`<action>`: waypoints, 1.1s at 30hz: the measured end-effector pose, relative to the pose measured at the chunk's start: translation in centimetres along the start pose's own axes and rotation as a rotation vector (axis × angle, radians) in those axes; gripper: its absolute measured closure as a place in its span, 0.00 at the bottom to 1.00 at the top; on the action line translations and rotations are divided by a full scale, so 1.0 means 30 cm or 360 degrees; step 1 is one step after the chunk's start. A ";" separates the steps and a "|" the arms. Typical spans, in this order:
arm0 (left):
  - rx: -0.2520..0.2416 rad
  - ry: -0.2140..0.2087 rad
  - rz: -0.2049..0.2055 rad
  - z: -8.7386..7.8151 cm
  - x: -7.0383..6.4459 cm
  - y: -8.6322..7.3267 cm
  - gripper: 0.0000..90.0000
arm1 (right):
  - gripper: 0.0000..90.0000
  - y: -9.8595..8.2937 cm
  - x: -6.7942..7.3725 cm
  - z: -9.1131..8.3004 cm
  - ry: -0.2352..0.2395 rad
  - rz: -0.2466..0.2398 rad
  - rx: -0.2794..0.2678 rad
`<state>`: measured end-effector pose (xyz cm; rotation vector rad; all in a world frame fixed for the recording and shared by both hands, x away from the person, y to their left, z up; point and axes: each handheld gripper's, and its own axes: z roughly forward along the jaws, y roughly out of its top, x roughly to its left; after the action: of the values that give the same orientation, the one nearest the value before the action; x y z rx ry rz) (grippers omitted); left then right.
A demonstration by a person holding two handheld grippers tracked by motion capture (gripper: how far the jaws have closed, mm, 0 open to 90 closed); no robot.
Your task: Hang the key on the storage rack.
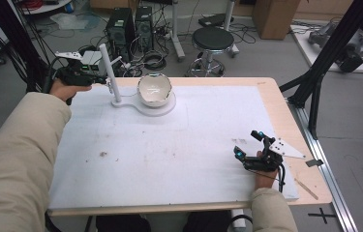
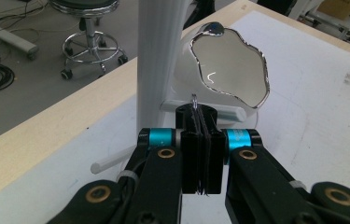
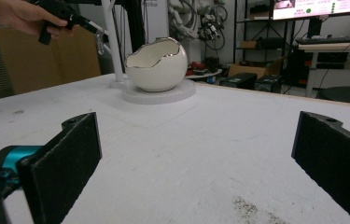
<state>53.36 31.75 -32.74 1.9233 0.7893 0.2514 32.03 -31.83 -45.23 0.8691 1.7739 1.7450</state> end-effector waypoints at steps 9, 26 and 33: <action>-0.0049 0.0051 0.0009 0.011 -0.004 -0.020 0.98 | 0.01 0.001 -0.001 0.001 0.0001 -0.0007 0.0009; -0.0220 0.0238 -0.0043 -0.109 -0.041 -0.065 0.46 | 0.01 0.001 0.003 0.001 0.0000 0.0004 0.0019; -0.0381 0.0222 -0.0041 -0.211 -0.168 -0.101 0.02 | 0.01 0.001 0.000 0.005 -0.0004 -0.0010 0.0020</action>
<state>45.13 34.09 -31.51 1.6830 0.8353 0.4478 32.14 -31.73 -45.20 0.8697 1.7861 1.7297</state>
